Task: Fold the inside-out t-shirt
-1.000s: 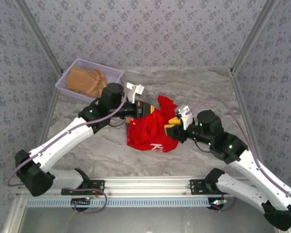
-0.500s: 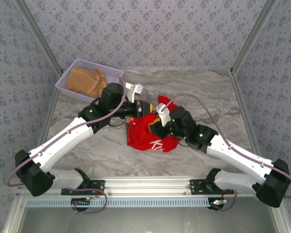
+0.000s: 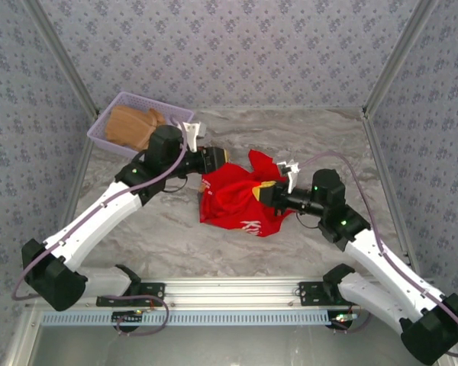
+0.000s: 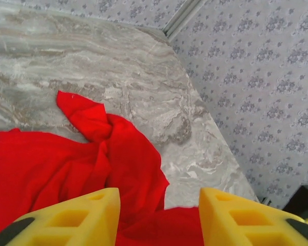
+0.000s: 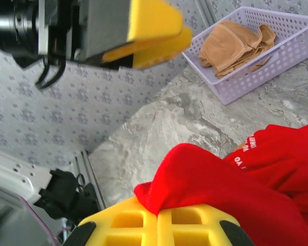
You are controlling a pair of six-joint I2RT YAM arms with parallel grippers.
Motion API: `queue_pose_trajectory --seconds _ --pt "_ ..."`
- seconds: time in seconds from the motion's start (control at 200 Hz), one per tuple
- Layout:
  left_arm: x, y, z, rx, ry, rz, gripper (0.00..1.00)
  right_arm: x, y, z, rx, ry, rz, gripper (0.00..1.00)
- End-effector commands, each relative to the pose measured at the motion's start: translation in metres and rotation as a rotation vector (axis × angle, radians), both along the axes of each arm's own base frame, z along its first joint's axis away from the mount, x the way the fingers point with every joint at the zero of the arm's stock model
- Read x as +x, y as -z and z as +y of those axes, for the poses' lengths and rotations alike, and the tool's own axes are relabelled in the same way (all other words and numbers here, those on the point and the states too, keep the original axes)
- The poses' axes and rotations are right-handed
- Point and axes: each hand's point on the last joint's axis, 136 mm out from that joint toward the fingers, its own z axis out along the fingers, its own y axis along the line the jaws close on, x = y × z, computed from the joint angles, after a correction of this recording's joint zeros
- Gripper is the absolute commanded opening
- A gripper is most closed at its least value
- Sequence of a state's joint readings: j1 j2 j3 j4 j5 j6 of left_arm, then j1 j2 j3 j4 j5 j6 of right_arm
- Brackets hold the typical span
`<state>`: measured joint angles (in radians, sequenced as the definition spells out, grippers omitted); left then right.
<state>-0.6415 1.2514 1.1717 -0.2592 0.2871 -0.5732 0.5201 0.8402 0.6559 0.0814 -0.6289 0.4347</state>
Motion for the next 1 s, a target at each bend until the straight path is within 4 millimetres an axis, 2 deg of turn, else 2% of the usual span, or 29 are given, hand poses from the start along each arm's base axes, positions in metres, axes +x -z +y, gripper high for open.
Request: queue_pose_trajectory --seconds 0.0,0.06,0.195,0.29,0.4,0.475,0.63,0.844,0.934,0.994 --pt "-0.019 -0.001 0.01 0.019 0.041 -0.056 0.48 -0.003 -0.019 0.002 0.112 -0.067 0.013 0.0" --pt "-0.036 0.004 0.007 0.005 0.111 -0.066 0.49 0.003 -0.018 0.001 0.118 -0.056 0.027 0.0" --pt "-0.082 0.017 -0.016 -0.023 0.324 -0.101 0.54 0.009 -0.017 0.0 0.124 -0.048 0.036 0.0" --pt "-0.099 0.025 -0.032 -0.004 0.424 -0.112 0.55 0.012 -0.016 0.0 0.122 -0.046 0.046 0.0" --pt "-0.1 0.025 -0.046 0.004 0.473 -0.124 0.55 0.011 -0.018 -0.001 0.124 -0.044 0.044 0.0" --pt "-0.098 0.025 -0.053 0.008 0.493 -0.128 0.51 0.01 -0.017 -0.001 0.122 -0.042 0.043 0.0" --pt "-0.093 0.027 -0.061 0.022 0.509 -0.122 0.33 0.007 -0.018 -0.003 0.118 -0.039 0.039 0.0" --pt "-0.089 0.021 -0.064 0.016 0.505 -0.141 0.01 0.005 -0.012 -0.005 0.089 -0.037 0.038 0.0" --pt "-0.091 0.012 -0.059 0.016 0.501 -0.158 0.0 0.008 0.001 -0.013 0.019 0.016 0.042 0.0" --pt "-0.093 0.0 -0.056 -0.006 0.495 -0.171 0.0 0.02 0.011 -0.027 -0.073 0.122 0.02 0.0"
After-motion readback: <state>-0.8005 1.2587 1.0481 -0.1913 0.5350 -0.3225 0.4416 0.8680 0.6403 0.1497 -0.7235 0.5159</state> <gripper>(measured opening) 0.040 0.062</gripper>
